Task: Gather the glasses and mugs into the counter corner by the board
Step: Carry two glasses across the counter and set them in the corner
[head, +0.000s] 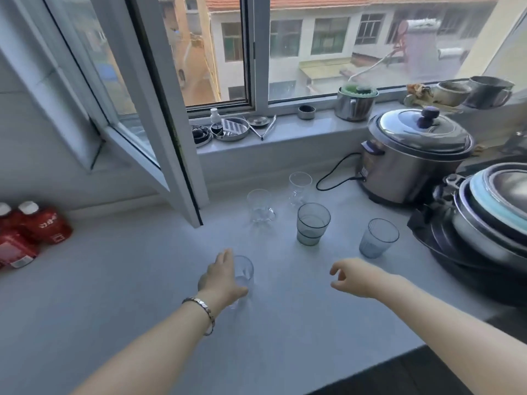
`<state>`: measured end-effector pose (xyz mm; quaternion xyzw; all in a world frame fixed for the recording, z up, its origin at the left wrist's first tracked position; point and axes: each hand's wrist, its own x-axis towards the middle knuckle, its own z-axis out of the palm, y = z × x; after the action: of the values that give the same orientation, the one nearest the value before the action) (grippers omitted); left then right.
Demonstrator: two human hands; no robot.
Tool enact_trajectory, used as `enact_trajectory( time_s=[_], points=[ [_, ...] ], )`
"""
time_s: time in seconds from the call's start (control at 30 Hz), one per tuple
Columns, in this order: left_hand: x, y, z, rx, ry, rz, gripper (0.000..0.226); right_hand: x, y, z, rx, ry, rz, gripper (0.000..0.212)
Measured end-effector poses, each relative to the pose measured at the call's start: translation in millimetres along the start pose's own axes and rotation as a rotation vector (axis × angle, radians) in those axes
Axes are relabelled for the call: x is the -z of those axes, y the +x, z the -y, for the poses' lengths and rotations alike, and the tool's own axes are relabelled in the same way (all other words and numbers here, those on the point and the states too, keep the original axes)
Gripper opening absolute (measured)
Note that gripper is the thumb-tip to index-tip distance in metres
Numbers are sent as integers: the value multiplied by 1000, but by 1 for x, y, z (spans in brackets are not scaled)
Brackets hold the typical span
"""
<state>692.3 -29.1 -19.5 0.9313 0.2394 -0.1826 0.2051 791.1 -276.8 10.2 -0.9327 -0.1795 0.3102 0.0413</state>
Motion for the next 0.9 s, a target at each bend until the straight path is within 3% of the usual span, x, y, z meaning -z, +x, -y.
enact_trajectory(
  time_s=[0.23,0.37,0.47,0.57,0.63,0.9],
  points=[
    [-15,33,-1,21,-44,20,82,24,46,-13,1,-8,-21,39],
    [-11,30,-11,80,-70,-31,78,53,81,-8,99,31,-224,46],
    [-8,26,-29,159,-110,-91,74,73,112,-3,220,31,-295,67],
    [-4,20,-46,250,-203,-174,74,81,144,-3,257,-3,-163,102],
    [-2,15,-56,300,-241,-214,80,78,160,-5,299,-52,-78,112],
    [-7,-28,-71,502,-358,-338,86,71,171,-13,442,-107,-90,91]
  ],
)
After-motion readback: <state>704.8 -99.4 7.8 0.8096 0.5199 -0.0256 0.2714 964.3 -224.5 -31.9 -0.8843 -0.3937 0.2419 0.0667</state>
